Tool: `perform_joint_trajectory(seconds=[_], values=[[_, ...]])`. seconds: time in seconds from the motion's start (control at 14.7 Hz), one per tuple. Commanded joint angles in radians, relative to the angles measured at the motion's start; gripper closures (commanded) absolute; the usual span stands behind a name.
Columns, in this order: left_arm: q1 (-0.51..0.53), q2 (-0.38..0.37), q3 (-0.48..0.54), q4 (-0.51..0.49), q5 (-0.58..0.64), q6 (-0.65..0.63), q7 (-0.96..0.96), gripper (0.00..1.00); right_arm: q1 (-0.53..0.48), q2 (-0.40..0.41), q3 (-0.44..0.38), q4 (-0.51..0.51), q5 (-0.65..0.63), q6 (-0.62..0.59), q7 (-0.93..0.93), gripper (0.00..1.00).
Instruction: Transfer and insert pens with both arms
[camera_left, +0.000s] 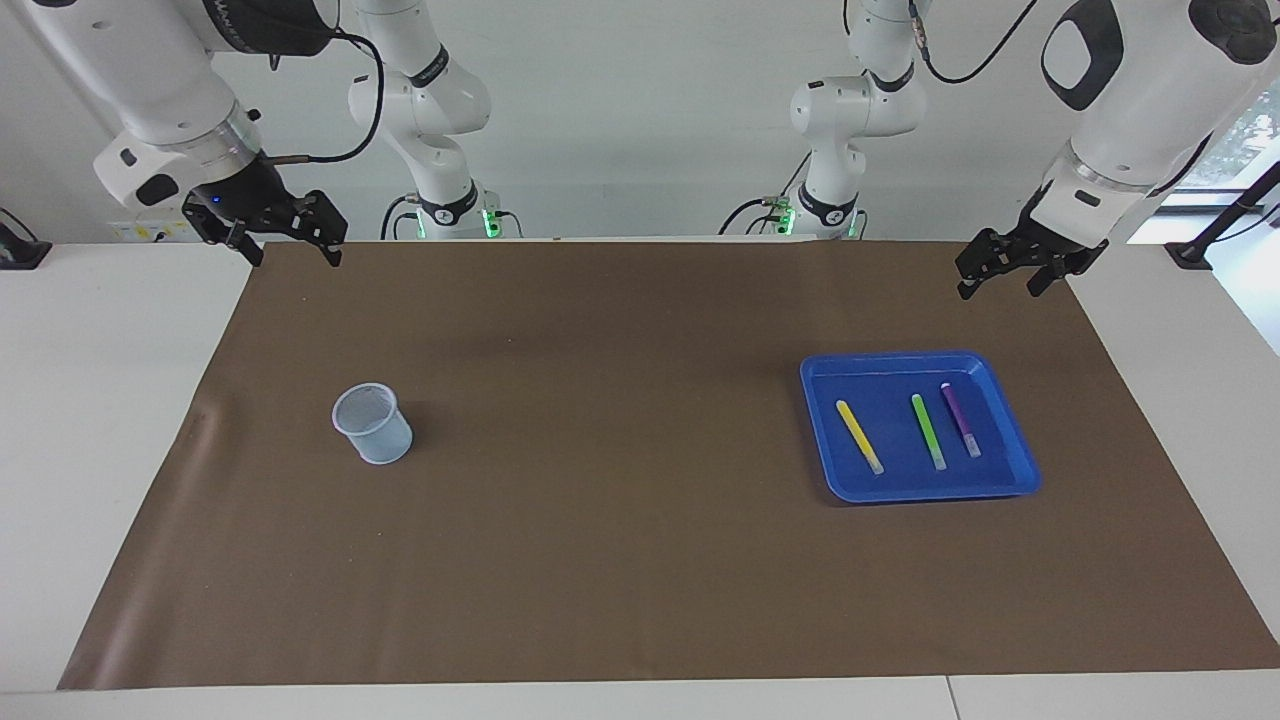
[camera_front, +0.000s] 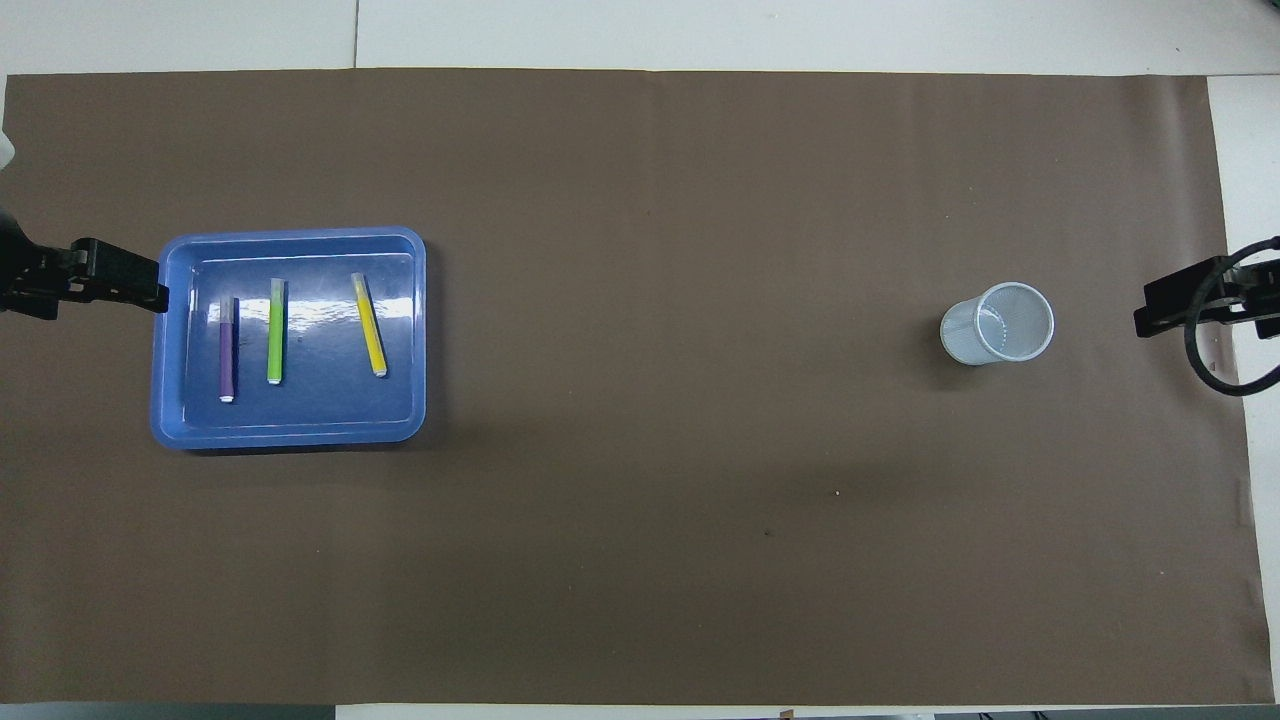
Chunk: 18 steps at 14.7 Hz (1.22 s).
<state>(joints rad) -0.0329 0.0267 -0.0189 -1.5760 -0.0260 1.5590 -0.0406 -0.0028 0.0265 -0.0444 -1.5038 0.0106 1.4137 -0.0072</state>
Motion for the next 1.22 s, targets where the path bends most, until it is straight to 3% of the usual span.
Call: perform_joint_trajectory(seconds=[0.0,0.41,0.68,1.02,1.16], values=[[-0.007,-0.04,0.0,-0.061,0.012,0.039,-0.048,0.0,-0.014,-0.007,0.003,-0.004,0.055,-0.004,-0.02,0.0],[-0.024,-0.027,-0.003,-0.185,0.012,0.249,-0.079,0.0,-0.086,-0.037,-0.003,-0.076,0.297,0.005,-0.011,0.0],[-0.067,0.08,-0.003,-0.234,0.012,0.413,-0.195,0.0,-0.063,-0.051,0.008,-0.113,0.321,0.063,-0.014,0.0],[-0.102,0.177,-0.004,-0.366,0.012,0.697,-0.285,0.02,-0.036,-0.065,0.009,-0.136,0.321,0.031,-0.022,0.0],[-0.104,0.206,-0.003,-0.375,0.012,0.731,-0.285,0.05,-0.037,-0.068,0.009,-0.144,0.327,0.034,-0.019,0.0]])
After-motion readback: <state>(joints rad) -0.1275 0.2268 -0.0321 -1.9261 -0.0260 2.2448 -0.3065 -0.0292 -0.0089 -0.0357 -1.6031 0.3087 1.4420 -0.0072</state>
